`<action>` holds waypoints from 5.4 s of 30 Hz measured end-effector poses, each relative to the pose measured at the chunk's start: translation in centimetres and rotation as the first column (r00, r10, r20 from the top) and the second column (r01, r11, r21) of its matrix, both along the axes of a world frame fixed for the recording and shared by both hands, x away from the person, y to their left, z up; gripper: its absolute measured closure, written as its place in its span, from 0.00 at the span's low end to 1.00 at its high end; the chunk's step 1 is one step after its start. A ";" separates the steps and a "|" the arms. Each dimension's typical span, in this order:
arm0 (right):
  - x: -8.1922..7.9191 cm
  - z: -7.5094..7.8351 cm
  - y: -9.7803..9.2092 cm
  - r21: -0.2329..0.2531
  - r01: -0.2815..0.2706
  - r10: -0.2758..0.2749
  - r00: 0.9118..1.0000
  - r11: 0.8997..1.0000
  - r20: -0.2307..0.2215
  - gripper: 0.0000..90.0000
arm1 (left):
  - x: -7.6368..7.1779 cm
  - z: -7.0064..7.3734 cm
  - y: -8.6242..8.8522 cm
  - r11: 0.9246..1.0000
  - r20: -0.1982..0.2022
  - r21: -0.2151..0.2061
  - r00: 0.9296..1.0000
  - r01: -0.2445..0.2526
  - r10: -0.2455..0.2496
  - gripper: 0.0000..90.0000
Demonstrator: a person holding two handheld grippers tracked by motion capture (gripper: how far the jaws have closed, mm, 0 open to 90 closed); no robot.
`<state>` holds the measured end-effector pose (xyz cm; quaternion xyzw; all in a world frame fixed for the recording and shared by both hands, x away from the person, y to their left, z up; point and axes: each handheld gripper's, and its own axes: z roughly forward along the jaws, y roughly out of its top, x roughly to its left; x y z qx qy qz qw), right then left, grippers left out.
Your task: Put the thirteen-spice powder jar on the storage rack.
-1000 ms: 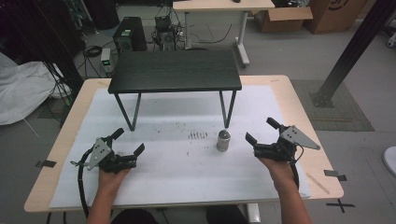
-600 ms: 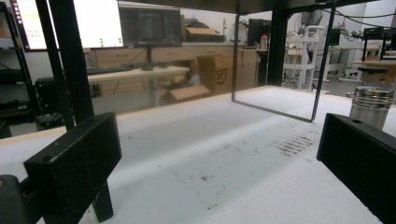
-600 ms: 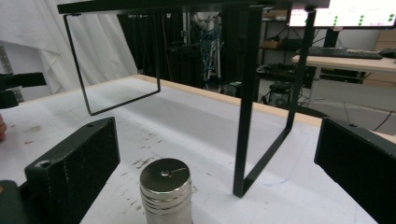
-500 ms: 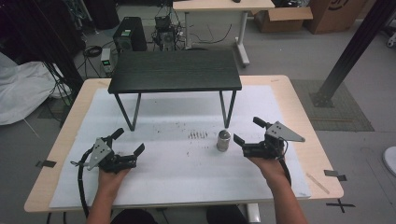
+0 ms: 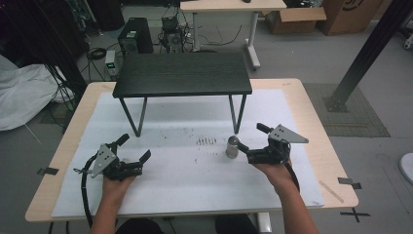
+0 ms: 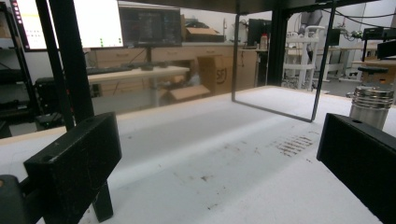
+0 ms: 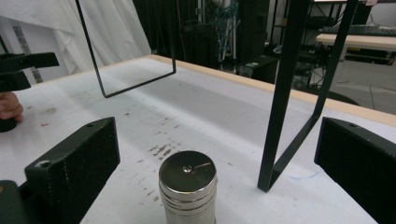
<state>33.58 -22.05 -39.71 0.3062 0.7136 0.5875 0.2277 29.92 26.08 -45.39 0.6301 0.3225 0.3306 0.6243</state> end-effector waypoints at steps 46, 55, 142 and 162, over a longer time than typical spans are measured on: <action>2.2 -2.2 3.4 -0.160 -0.049 0.014 0.977 0.986 -0.213 0.00 | 0.0 0.0 0.0 1.000 -0.002 -0.002 1.000 0.001 -0.001 0.00; 2.6 -2.7 3.8 -0.190 -0.044 -0.007 0.965 0.981 -0.261 0.01 | 0.0 0.0 0.0 1.000 -0.001 -0.002 1.000 0.000 0.000 0.00; 1.8 5.1 4.9 -0.185 -0.197 0.156 0.964 0.963 -0.214 0.55 | 0.0 0.0 0.0 1.000 -0.004 -0.004 1.000 -0.002 0.002 0.00; 2.4 11.2 5.5 -0.211 -0.212 0.168 0.963 0.954 -0.211 0.55 | 0.0 0.0 0.0 1.000 -0.004 -0.004 1.000 -0.002 0.002 0.00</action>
